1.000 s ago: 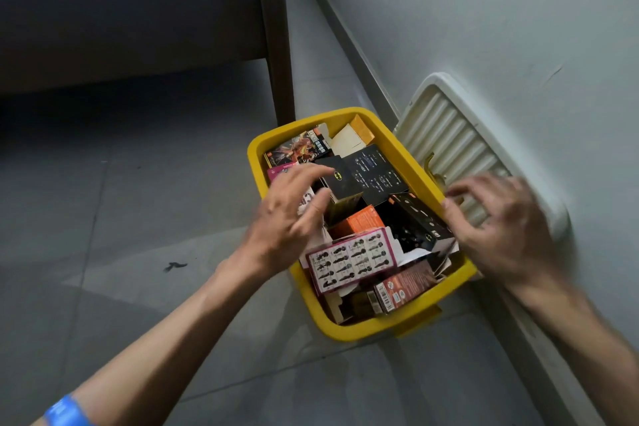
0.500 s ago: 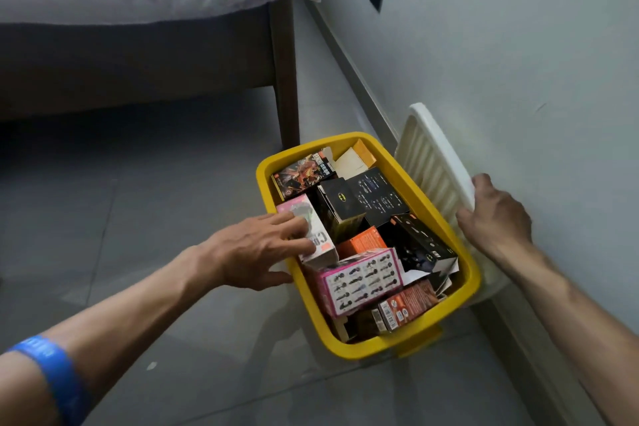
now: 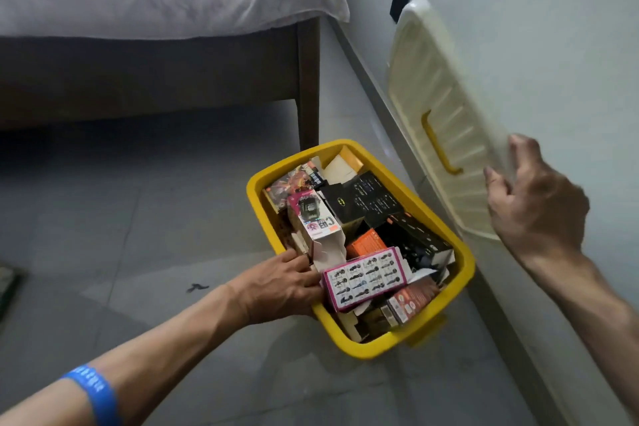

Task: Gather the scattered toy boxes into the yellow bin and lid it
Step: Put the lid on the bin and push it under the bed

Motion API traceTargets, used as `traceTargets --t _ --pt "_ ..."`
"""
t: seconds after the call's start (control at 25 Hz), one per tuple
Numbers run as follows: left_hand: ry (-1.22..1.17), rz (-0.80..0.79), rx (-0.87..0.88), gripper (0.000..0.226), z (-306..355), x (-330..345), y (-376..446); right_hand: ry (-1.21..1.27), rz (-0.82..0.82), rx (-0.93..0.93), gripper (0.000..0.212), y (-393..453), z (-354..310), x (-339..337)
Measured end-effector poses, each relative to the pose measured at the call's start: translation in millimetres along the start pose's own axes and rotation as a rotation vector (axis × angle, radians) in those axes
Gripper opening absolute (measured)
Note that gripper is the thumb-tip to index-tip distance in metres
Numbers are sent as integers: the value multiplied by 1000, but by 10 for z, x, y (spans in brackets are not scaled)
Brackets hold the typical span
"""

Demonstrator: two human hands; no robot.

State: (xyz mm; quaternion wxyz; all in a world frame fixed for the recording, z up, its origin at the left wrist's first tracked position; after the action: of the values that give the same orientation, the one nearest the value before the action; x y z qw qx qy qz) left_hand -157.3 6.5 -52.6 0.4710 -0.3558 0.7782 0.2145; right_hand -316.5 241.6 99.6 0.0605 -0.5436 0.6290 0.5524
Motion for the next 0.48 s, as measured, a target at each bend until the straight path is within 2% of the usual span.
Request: traceTargets --t 0.08,0.16,0.24,0.36,0.4,0.48 --pt "9 -141 -120 43 -100 116 -52 8 13 -34 37 103 -165 -2" --pt "-56 -228 -289 42 -260 200 -164 23 -5 -114 33 189 -422 78" --pt "-156 -232 -392 37 -379 209 -322 67 -41 -190 31 259 -742 200" --pt "-246 -79 -442 33 -517 12 -528 94 -31 -330 37 432 -1148 260" --pt "-268 15 -502 31 -607 -126 -592 103 -9 -378 40 556 -1238 228" --pt "-254 286 -741 31 -935 -437 -806 172 37 -441 42 876 -1344 129"
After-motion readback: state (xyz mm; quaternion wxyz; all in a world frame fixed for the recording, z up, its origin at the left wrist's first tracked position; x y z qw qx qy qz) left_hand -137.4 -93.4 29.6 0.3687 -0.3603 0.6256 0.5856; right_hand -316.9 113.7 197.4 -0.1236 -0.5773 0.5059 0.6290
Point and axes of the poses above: each hand's wrist, its own y-axis towards the middle knuckle, its own x-axis out of the palm, z = x × y, the point moved 7 cm from there along y, towards the middle knuckle, and after that the axes turned 15 degrees about y, right-handed, at the moved point
